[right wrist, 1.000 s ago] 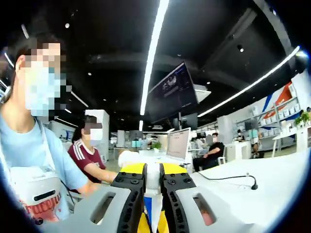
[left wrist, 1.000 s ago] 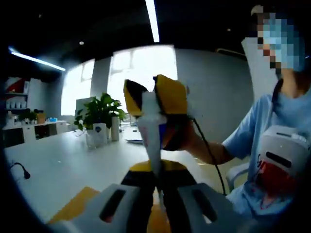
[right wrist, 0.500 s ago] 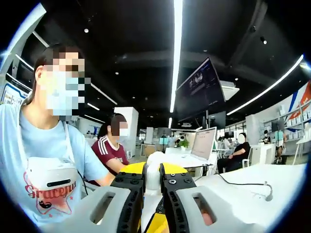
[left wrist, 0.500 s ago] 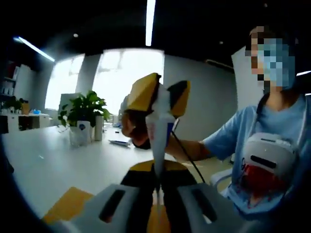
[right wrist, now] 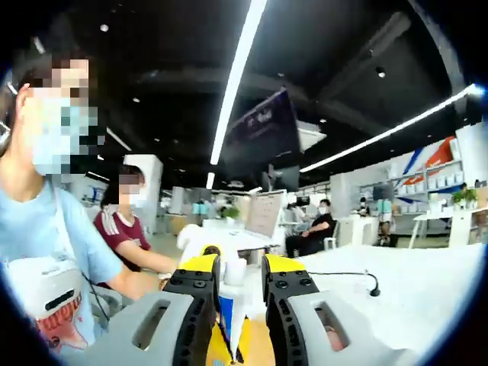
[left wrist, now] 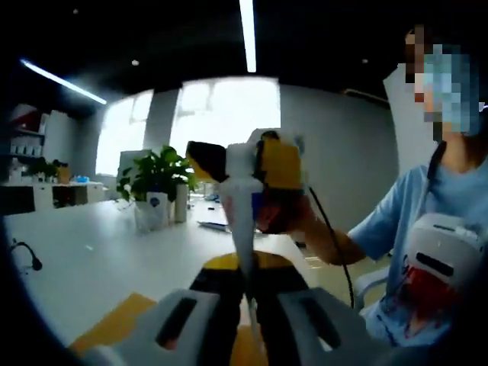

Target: Pick up the toothpaste unscrew the cap squeeze it onto the small board screw the cap back on and return it to the table

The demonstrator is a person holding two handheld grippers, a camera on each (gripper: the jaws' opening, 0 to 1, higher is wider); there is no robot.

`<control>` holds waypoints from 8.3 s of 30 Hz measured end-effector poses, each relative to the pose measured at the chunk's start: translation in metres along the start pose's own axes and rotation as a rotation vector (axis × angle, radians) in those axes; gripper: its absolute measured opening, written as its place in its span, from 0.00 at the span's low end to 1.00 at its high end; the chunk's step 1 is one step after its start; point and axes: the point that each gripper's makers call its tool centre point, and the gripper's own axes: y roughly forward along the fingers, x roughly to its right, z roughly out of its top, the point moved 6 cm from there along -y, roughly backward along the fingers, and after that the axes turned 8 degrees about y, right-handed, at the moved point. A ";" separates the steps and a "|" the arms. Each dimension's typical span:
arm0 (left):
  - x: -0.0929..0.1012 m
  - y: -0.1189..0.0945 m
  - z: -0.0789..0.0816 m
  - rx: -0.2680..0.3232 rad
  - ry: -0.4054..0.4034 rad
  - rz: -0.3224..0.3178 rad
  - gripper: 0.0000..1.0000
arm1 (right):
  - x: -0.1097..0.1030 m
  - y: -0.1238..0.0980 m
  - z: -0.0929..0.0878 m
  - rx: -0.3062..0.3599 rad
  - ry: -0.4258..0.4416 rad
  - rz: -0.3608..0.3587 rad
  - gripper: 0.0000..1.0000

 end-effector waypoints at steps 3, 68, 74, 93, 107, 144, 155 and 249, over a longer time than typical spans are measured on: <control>-0.001 -0.001 0.000 -0.031 0.028 0.072 0.03 | -0.009 0.001 -0.006 -0.053 -0.069 -0.142 0.30; -0.009 0.003 -0.004 0.025 -0.055 -0.147 0.04 | 0.020 0.006 -0.024 0.045 0.153 0.376 0.10; -0.018 0.000 -0.007 -0.033 -0.026 0.002 0.04 | 0.026 0.007 -0.019 0.036 0.069 0.140 0.22; -0.018 -0.006 -0.010 -0.100 0.004 0.346 0.04 | 0.012 -0.001 -0.023 0.078 -0.057 -0.357 0.27; -0.007 0.003 -0.008 -0.109 0.080 0.440 0.04 | 0.008 0.020 -0.028 0.017 -0.091 -0.423 0.13; -0.012 -0.004 -0.009 -0.043 -0.060 -0.258 0.03 | 0.018 0.032 -0.029 -0.149 0.204 0.545 0.10; -0.016 -0.010 -0.004 -0.076 0.082 -0.101 0.03 | 0.015 0.027 -0.023 -0.042 0.102 0.335 0.18; -0.009 -0.021 -0.005 -0.052 0.091 0.049 0.03 | -0.017 0.017 -0.034 -0.014 -0.052 -0.271 0.33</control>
